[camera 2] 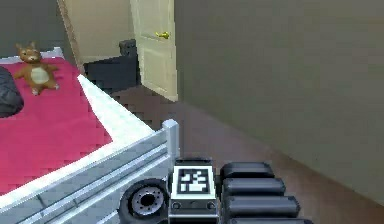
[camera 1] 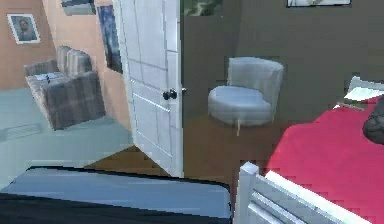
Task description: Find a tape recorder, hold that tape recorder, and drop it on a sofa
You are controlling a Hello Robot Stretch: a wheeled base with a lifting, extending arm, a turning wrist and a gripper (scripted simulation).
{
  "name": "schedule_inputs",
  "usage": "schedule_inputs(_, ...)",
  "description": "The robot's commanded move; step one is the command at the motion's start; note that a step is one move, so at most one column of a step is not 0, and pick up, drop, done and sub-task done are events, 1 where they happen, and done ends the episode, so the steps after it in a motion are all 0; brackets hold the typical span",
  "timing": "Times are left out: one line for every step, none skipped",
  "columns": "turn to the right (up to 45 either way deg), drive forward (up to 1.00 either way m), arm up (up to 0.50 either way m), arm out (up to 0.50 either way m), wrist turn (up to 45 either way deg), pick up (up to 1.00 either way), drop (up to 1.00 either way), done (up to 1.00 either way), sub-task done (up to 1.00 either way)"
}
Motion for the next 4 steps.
schedule_inputs(27.0, 0.0, 0.0, 0.0, 0.0, 0.0, 0.0, 0.0, 0.0)
schedule_inputs(0.0, 0.05, 0.0, 0.0, 0.0, 0.0, 0.0, 0.0, 0.0)
schedule_inputs(-45.0, 0.0, 0.0, 0.0, 0.0, 0.0, 0.0, 0.0, 0.0)
schedule_inputs(-27.0, 0.0, 0.0, 0.0, 0.0, 0.0, 0.0, 0.0, 0.0)
